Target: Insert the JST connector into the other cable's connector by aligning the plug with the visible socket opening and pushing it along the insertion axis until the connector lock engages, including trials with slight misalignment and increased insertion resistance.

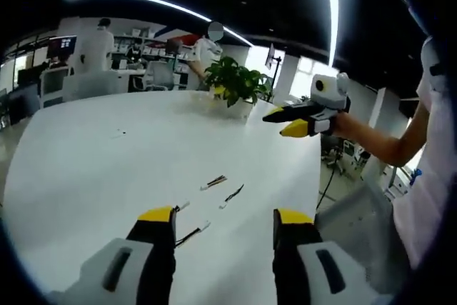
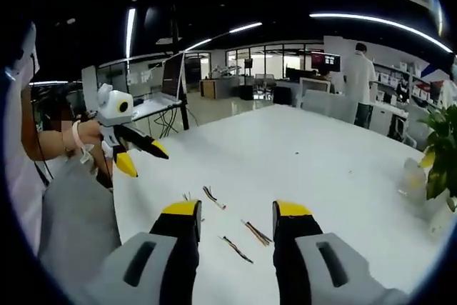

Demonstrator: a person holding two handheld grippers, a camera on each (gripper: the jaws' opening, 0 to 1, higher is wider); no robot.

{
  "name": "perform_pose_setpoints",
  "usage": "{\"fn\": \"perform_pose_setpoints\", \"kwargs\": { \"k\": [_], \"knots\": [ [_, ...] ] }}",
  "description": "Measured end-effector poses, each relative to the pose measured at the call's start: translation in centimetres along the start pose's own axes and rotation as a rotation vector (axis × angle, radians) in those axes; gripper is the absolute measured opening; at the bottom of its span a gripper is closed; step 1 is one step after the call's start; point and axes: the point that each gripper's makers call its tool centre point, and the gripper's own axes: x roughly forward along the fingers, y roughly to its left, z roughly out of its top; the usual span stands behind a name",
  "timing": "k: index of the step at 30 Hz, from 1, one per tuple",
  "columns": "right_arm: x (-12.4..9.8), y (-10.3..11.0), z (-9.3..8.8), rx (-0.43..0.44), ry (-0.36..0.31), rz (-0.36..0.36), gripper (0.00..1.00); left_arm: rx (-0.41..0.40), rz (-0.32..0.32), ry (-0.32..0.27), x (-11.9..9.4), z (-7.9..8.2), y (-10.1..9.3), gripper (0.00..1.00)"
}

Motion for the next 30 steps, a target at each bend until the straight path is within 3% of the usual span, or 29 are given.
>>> {"fn": "perform_pose_setpoints", "kwargs": {
  "k": [4,8,17,20,30],
  "knots": [
    [0.8,-0.1,0.0,-0.036,0.013,0.015,0.37,0.011,-0.003,0.000,0.4,0.2,0.3,0.50],
    [1.5,-0.1,0.0,-0.015,0.007,0.049,0.36,0.023,-0.004,0.012,0.8,0.0,0.7,0.50],
    [3.0,-0.8,-0.5,-0.016,0.020,0.082,0.32,-0.015,0.014,0.069,2.1,-1.5,2.1,0.51],
    [3.5,-1.0,-1.4,-0.030,0.052,0.095,0.31,-0.004,0.011,0.081,2.6,-1.8,2.7,0.50],
    [4.6,-2.0,-2.3,-0.010,0.061,0.102,0.27,-0.003,-0.005,0.057,4.1,-1.2,3.7,0.44]
  ]
}}
